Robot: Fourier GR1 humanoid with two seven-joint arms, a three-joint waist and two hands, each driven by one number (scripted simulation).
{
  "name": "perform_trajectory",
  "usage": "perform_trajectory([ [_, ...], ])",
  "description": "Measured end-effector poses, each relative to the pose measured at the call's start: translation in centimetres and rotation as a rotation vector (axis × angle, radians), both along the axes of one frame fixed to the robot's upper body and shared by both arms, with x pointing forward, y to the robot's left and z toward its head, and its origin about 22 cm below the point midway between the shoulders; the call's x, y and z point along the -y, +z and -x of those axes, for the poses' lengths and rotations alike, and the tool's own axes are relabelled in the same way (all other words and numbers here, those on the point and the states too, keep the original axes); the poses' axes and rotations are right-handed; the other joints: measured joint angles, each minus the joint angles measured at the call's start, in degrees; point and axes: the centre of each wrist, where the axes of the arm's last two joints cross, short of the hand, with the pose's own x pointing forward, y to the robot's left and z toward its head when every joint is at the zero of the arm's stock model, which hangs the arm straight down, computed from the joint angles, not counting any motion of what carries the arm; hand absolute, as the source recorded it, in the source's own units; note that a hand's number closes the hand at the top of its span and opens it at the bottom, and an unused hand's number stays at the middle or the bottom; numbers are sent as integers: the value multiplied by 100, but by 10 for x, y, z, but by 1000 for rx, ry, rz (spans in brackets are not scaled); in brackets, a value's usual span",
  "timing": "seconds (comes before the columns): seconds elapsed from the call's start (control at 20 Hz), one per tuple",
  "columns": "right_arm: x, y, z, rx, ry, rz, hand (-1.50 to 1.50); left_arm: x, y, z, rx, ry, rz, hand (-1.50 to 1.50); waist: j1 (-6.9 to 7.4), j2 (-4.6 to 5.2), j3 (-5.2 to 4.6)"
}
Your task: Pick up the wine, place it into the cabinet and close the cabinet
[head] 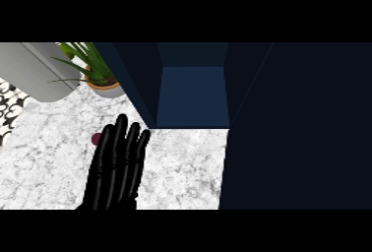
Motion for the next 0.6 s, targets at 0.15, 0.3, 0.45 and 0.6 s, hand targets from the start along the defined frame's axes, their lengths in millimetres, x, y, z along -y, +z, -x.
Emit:
perform_trajectory([
  [0.15,-1,8,1,-10,-12,9,-150,-6,4,5,-5,31,-7,-150,6,-4,-1],
  [0.3,-2,10,1,-11,-18,9,-150,-14,10,5,-13,52,-11,-150,5,-2,-1],
  [0.45,0,10,0,2,-32,10,-150,-23,11,5,-22,72,-16,-150,5,1,-1],
  [0.6,2,14,-2,9,-43,20,-150,-33,8,2,-34,105,-36,-150,7,3,-2],
])
